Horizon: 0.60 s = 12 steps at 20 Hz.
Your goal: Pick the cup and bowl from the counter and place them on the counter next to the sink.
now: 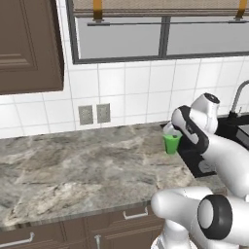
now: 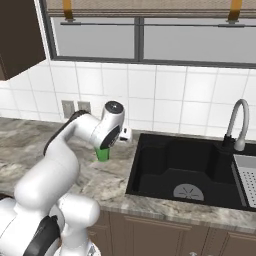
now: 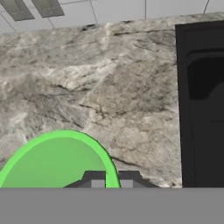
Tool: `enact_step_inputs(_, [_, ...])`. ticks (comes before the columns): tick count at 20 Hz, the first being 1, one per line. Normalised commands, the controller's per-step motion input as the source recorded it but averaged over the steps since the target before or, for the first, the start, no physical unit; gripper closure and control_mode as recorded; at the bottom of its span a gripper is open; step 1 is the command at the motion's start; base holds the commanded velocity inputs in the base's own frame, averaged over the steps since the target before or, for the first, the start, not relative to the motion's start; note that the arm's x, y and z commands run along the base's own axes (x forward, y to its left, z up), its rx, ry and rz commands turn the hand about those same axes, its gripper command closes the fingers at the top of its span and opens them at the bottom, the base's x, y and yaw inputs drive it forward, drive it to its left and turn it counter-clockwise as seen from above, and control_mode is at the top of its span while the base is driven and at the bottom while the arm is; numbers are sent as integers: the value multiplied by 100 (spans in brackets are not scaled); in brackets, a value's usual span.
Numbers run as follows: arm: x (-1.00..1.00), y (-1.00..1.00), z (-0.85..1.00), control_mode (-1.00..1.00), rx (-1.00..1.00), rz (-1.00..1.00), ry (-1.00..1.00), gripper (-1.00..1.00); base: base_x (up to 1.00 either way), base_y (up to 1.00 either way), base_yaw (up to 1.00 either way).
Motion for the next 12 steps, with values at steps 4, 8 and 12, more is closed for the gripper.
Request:
enact_step_inputs(4, [0, -26, -24, -100, 4, 0, 0, 100, 0, 0, 0])
enact_step_inputs(8, [0, -11, -37, -100, 2, 0, 0, 100, 0, 0, 0])
enact_step_inputs(12, [0, -2, -41, -100, 0, 0, 0, 100, 0, 0, 0])
